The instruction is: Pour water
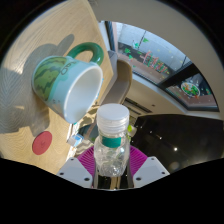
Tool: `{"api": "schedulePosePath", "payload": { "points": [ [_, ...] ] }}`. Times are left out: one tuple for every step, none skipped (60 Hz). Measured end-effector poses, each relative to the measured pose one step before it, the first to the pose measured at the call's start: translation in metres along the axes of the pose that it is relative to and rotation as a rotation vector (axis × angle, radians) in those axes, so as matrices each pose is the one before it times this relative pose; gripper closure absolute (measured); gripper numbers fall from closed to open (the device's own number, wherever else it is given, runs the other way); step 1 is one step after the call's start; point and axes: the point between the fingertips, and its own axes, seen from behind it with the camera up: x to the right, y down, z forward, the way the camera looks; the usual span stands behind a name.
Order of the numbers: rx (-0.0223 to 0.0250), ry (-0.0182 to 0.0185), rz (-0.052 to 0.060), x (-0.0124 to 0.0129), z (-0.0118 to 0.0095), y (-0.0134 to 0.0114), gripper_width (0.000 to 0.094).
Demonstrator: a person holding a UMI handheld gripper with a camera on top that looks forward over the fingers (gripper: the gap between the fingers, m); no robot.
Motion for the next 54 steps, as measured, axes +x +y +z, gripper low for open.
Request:
{"api": "schedulePosePath", "payload": {
  "points": [
    [0.00426, 0.00256, -0.0249, -0.00451, 0.00396, 0.00228, 0.0535],
    [0.00207, -0.00271, -0.0151, 0.00163, -0.00322, -0.00503, 0.0536],
    [0.00444, 0.00028, -0.0137, -0.00061, 0.00024, -0.00249, 0.0536],
    [0.00568, -0.00147, -0.0076, -0.00045, -0.00027, -0.00136, 0.0537],
    [0.00192, -0.00199, -0.0039, -0.00054, -0.00047, -0.00036, 0.0537],
    [-0.00182, -0.00211, -0.0022, -0.00023, -0.00058, 0.00094, 0.0536],
    [-0.00226, -0.00218, -0.0004, -0.00001, -0.00063, 0.0011, 0.0535],
    [0.00147, -0.00207, 0.004, 0.00027, -0.00061, 0.00012, 0.0531],
    [0.00384, -0.00433, 0.0096, 0.00107, -0.00028, -0.00269, 0.0531],
    [0.00591, -0.00168, 0.0067, -0.00551, 0.00298, 0.008, 0.0531],
    [-0.00112, -0.005, 0.022, 0.00112, -0.00254, -0.00066, 0.0532],
    [-0.00185, -0.00437, 0.0198, 0.00087, -0.00123, 0.00166, 0.0532],
    [-0.00074, -0.00471, 0.0241, 0.00121, -0.00128, 0.00215, 0.053],
    [0.00114, -0.0054, 0.0308, 0.00152, -0.00144, 0.00168, 0.053],
    [0.00288, -0.00974, 0.0339, 0.00598, -0.0007, -0.00063, 0.0531],
    [-0.00103, -0.00509, 0.0414, 0.00297, -0.00196, 0.00159, 0.0531],
    [-0.00155, -0.0048, 0.0461, 0.00284, -0.00079, 0.0028, 0.053],
    [-0.00131, -0.00599, 0.0478, 0.00289, -0.00132, 0.00248, 0.0531],
    [-0.00069, -0.00899, 0.0501, 0.00238, -0.00145, 0.0025, 0.0531],
    [-0.00057, -0.01116, 0.0532, 0.00232, -0.00145, 0.0024, 0.0531],
    [-0.00135, -0.01077, 0.0564, 0.00261, -0.00115, 0.00273, 0.0531],
    [-0.00367, -0.00954, 0.0593, 0.00302, -0.00133, 0.00316, 0.0532],
    [-0.00664, 0.00161, 0.0482, 0.00352, -0.00114, 0.00464, 0.0532],
    [-0.00242, -0.01631, 0.0669, -0.00031, 0.001, 0.00201, 0.053],
    [-0.00185, -0.01787, 0.0561, 0.00443, -0.00171, 0.00241, 0.0529],
    [-0.00619, -0.01397, 0.0584, 0.00234, -0.00101, 0.00268, 0.0529],
    [-0.00679, -0.01232, 0.0603, 0.00255, -0.0015, 0.00279, 0.0529],
    [-0.00349, -0.01326, 0.0629, 0.00231, -0.00101, 0.00209, 0.0531],
    [0.0007, -0.01816, 0.0625, 0.00151, -0.00103, 0.00137, 0.0529],
    [0.00177, -0.02117, 0.0617, 0.00023, -0.00039, 0.00135, 0.0528],
    [-0.00152, -0.01337, 0.0597, -0.00115, 0.00199, 0.00263, 0.0527],
    [-0.00318, -0.01606, 0.062, 0.00159, 0.00023, 0.00329, 0.0529],
    [-0.00578, -0.01226, 0.0594, 0.00191, 0.0006, 0.00386, 0.0528],
    [-0.00666, -0.00963, 0.0531, -0.00035, -0.00004, 0.00374, 0.0529],
    [-0.00441, -0.01765, 0.0569, -0.00011, 0.00117, 0.00333, 0.0529],
    [-0.00373, -0.01862, 0.0574, -0.00075, 0.00153, 0.00366, 0.0529],
    [-0.00352, -0.01735, 0.0567, -0.00078, 0.00172, 0.00397, 0.0528],
    [-0.00279, -0.01696, 0.0554, -0.00069, 0.00195, 0.00377, 0.0528],
    [-0.00231, -0.0187, 0.0527, -0.00147, 0.00235, 0.00379, 0.0528],
    [-0.00192, -0.02018, 0.0489, -0.00188, 0.00259, 0.00424, 0.0529],
    [-0.00188, -0.01782, 0.0464, -0.00079, 0.00243, 0.00404, 0.0528],
    [-0.00215, -0.00815, 0.0455, -0.00235, 0.00377, 0.00344, 0.0529],
    [-0.00387, -0.01031, 0.0391, 0.00174, 0.00032, 0.00559, 0.0528],
    [-0.00433, -0.01, 0.0334, 0.00124, 0.00239, 0.00558, 0.0527],
    [-0.00454, -0.01118, 0.0293, -0.00032, 0.00285, 0.00499, 0.0527],
    [-0.00266, -0.01059, 0.0287, 0.00065, 0.00271, 0.00527, 0.0526],
    [-0.00165, -0.00824, 0.0274, 0.00062, 0.00309, 0.00532, 0.0526],
    [-0.00212, -0.00525, 0.0252, 0.00105, 0.00335, 0.0054, 0.0527],
    [-0.00222, -0.00436, 0.0226, 0.00075, 0.0036, 0.00546, 0.0527],
    [-0.00339, -0.00497, 0.021, -0.00108, 0.00613, 0.00482, 0.0527],
    [-0.00341, -0.00687, 0.0178, 0.0, 0.00283, 0.00612, 0.0527],
    [-0.00409, -0.0047, 0.0177, -0.00125, 0.00435, 0.00555, 0.0527],
    [-0.00502, -0.00408, 0.0151, 0.00019, 0.00305, 0.00542, 0.0526],
    [-0.00386, -0.00252, 0.0137, 0.00051, 0.00296, 0.00542, 0.0527]
  ]
}}
